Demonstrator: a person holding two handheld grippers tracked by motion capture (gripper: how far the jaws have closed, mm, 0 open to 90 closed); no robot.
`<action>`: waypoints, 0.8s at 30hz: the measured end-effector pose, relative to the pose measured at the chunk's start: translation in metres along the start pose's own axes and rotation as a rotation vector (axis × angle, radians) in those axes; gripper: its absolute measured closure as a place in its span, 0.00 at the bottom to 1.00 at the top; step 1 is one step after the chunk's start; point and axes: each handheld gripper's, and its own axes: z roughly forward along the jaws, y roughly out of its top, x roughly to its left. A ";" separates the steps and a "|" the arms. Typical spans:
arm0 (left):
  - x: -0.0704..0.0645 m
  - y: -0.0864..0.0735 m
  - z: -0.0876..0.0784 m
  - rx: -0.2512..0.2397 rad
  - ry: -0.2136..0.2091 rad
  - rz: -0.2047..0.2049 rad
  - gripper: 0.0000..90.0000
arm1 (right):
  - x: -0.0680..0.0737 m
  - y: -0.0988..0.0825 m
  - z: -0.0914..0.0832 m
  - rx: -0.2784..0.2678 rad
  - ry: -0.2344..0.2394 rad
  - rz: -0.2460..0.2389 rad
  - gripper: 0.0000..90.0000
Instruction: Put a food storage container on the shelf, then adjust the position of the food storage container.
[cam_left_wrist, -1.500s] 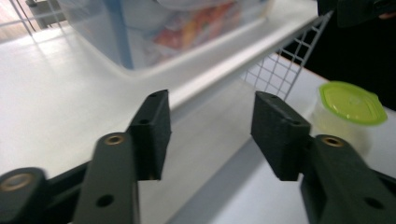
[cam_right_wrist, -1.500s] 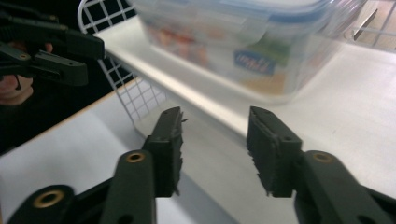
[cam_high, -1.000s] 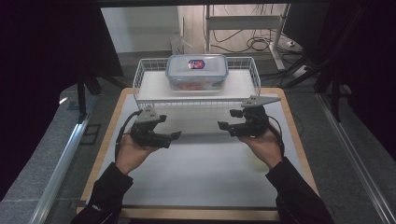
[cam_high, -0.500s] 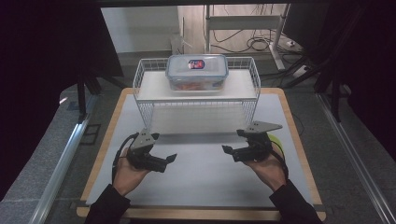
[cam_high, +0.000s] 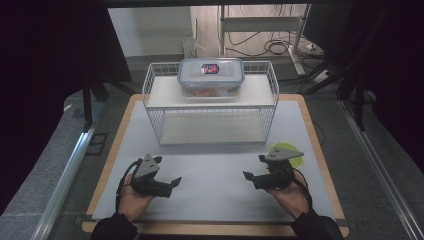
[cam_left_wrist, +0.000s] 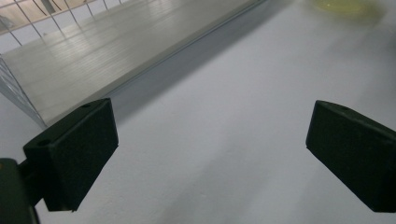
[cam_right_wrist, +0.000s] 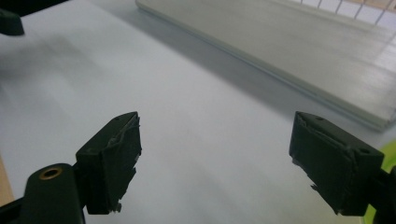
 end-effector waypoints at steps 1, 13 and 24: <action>0.000 0.000 0.000 -0.007 0.001 0.002 0.02 | -0.001 -0.002 0.000 0.003 -0.003 0.004 0.18; -0.001 -0.004 0.004 0.002 0.005 0.020 0.02 | -0.012 -0.004 -0.006 0.008 -0.050 0.052 0.31; 0.000 -0.006 0.006 0.016 0.009 0.013 0.04 | -0.041 -0.002 -0.026 -0.005 -0.142 0.061 0.83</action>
